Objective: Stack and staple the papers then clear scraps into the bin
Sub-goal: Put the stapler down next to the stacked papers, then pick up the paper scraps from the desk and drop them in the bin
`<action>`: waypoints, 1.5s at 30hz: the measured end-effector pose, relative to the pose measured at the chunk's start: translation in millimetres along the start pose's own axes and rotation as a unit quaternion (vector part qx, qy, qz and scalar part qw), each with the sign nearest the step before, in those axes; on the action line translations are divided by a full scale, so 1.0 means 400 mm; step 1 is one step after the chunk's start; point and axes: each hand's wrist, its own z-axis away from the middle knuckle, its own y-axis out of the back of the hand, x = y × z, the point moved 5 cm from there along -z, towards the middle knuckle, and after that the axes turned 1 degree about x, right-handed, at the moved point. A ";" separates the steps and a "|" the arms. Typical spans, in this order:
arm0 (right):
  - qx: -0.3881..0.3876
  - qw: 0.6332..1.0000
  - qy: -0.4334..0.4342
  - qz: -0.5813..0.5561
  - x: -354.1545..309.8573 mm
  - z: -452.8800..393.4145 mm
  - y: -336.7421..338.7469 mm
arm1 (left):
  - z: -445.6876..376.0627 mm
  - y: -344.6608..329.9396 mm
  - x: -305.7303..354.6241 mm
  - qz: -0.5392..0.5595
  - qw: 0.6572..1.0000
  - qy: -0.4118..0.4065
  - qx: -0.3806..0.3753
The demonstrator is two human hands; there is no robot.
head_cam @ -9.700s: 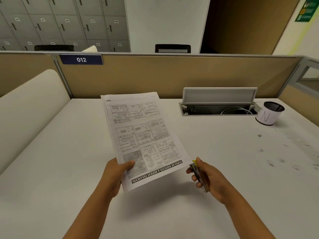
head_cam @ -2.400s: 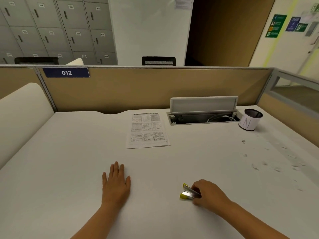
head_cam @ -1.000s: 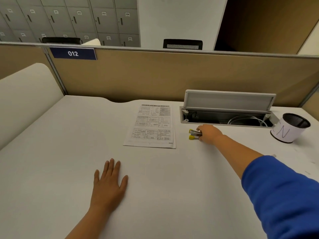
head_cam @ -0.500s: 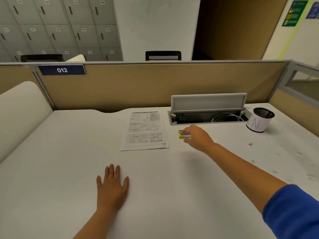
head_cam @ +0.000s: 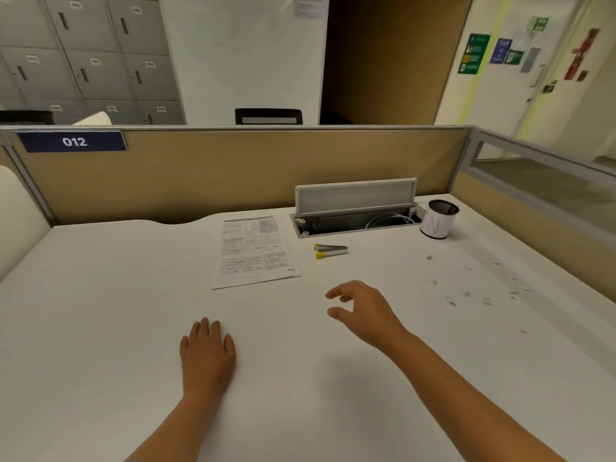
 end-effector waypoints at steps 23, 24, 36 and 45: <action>0.034 0.976 -0.150 -0.156 0.302 0.298 0.106 | 0.052 0.049 0.045 -0.004 0.997 0.036 0.068; 0.035 0.975 -0.150 -0.162 0.321 0.294 0.119 | 0.053 0.044 0.051 -0.015 0.996 0.057 0.061; 0.019 0.970 -0.150 -0.190 0.688 0.237 0.358 | 0.205 -0.170 0.739 0.155 0.969 -0.133 0.139; -0.003 0.970 -0.157 -0.188 0.862 0.203 0.458 | 0.229 -0.253 1.072 0.193 0.972 -0.131 -0.001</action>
